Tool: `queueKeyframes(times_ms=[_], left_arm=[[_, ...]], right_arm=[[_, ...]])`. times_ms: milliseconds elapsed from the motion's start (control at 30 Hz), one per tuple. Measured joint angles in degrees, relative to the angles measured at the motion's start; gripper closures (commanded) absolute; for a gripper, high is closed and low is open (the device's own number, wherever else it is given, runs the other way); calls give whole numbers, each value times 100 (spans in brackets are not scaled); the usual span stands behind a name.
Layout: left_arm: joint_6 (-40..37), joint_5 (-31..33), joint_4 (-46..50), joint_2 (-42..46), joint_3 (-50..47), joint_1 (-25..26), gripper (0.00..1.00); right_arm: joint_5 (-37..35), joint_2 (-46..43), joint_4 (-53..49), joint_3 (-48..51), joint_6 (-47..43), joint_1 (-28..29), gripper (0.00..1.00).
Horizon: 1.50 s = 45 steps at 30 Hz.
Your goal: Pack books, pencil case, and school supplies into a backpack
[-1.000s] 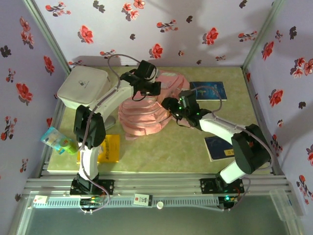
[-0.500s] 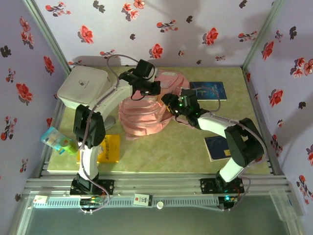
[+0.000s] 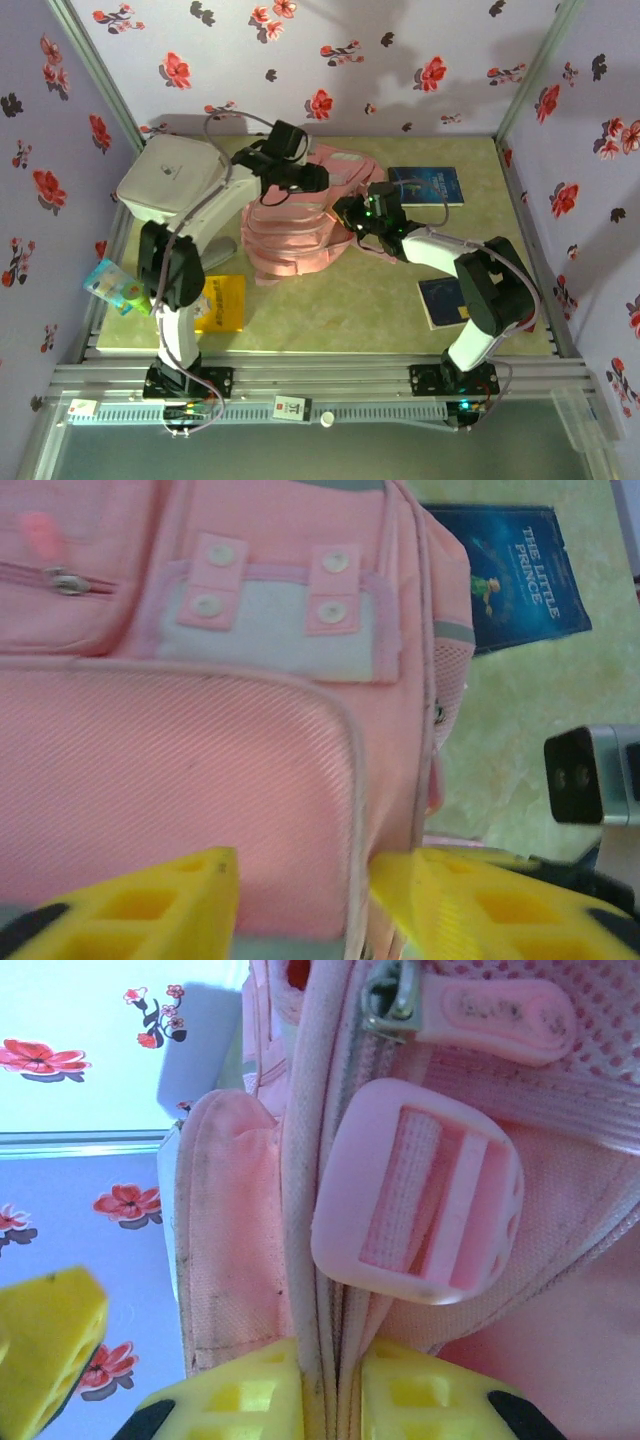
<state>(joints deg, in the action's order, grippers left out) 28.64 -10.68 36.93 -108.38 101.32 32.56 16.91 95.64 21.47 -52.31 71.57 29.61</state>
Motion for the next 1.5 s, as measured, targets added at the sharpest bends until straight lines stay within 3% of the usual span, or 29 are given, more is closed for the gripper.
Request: queueKeyframes(times_ms=[200, 400, 500, 667, 933, 1500], left_arm=[[299, 321, -234, 1567, -1290, -39, 41], [872, 693, -789, 2472, -2800, 533, 43], [1172, 844, -988, 2378, -3307, 962, 47], [1453, 1078, -1283, 1834, -3394, 1480, 63], [1635, 1615, -1790, 1305, -3381, 1620, 80], [1797, 2065, -2002, 927, -3300, 1620, 78]], right_arm=[[-15, 214, -81, -446, 2, 0, 84], [-15, 527, -92, -883, 48, 0, 84], [-13, 643, -101, -1029, 83, 0, 84], [-9, 651, -142, -1084, 114, 0, 84], [9, 651, -142, -1091, 219, 2, 84], [11, 651, -142, -1091, 258, 17, 84]])
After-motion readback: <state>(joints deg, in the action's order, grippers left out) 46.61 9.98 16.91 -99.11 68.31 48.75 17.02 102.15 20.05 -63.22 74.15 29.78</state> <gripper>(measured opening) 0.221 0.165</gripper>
